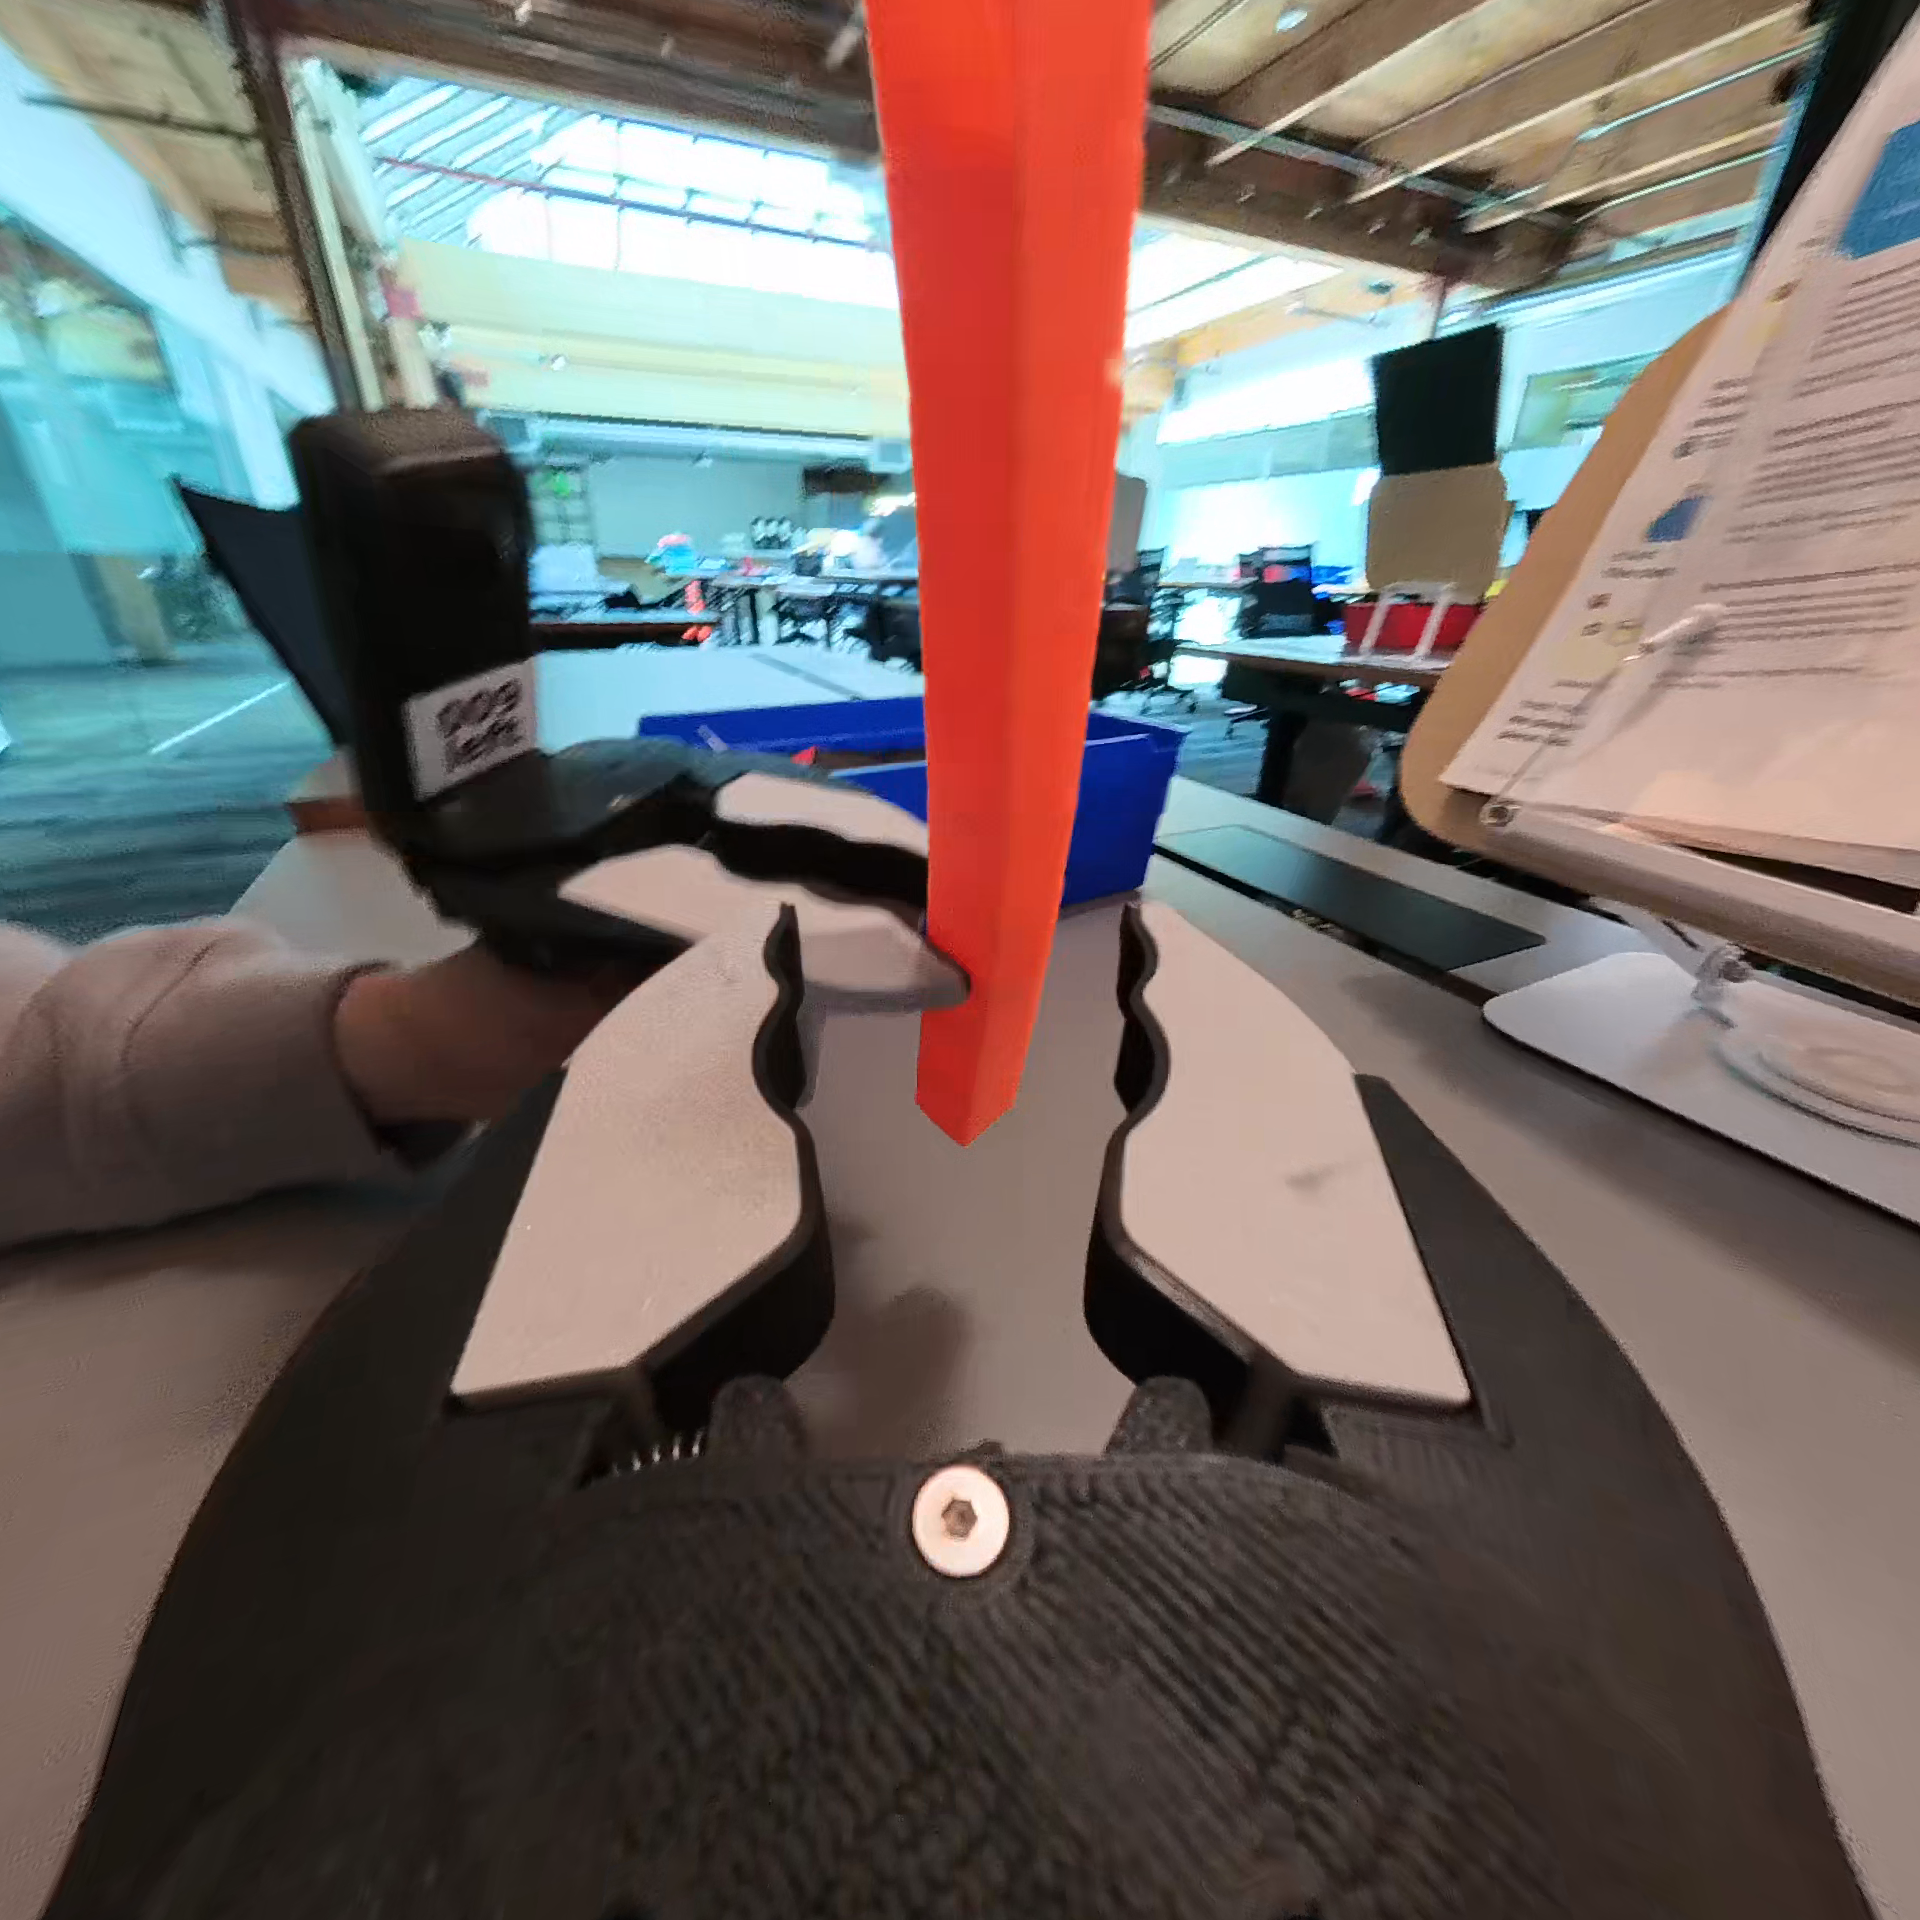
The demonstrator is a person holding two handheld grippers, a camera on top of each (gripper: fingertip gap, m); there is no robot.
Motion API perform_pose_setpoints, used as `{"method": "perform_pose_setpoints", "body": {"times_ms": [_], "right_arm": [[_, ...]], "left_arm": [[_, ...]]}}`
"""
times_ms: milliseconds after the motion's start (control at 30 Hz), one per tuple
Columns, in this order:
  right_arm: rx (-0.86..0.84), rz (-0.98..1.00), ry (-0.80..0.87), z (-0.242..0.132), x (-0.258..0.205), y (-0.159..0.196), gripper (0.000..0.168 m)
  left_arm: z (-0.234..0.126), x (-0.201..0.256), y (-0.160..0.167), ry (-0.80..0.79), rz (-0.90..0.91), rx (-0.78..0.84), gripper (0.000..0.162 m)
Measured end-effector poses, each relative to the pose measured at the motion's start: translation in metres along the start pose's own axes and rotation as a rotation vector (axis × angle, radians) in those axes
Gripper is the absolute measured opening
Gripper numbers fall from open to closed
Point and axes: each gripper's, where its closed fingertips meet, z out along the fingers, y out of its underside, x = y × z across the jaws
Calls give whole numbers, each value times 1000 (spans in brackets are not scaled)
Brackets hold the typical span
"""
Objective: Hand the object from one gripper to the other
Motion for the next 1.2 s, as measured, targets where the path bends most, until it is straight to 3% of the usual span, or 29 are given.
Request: {"method": "perform_pose_setpoints", "body": {"times_ms": [67,167,333,367,433,500,667,833,900,1000,1200], "right_arm": [[40,17,74,1,5,-6,54],[62,6,132,0,10,-8,27],[86,72,2,-6,7,-15,27],[130,108,-44,-10,6,-21,27],[242,189,-167,-19,-1,-36,26],[364,230,-263,-32,-6,-53,27],[427,107,-297,-44,-11,-62,27],[433,75,-317,-40,-22,-61,27],[400,53,-316,-35,-25,-56,27],[363,54,-301,-32,-22,-50,26],[266,35,-265,-28,-17,-35,26]], "left_arm": [[2,0,4,-64,133,-46,22],[5,6,7,-104,256,-81,22],[4,17,0,-17,230,4,21],[3,20,-2,26,191,33,28],[3,25,-5,128,21,80,53],[0,31,-10,298,-257,121,63],[-16,45,-32,742,-875,208,63],[-16,57,-33,909,-1143,188,63],[-19,56,-40,965,-1203,244,43],[-21,49,-42,936,-1199,307,33],[-21,35,-36,763,-945,288,25]]}}
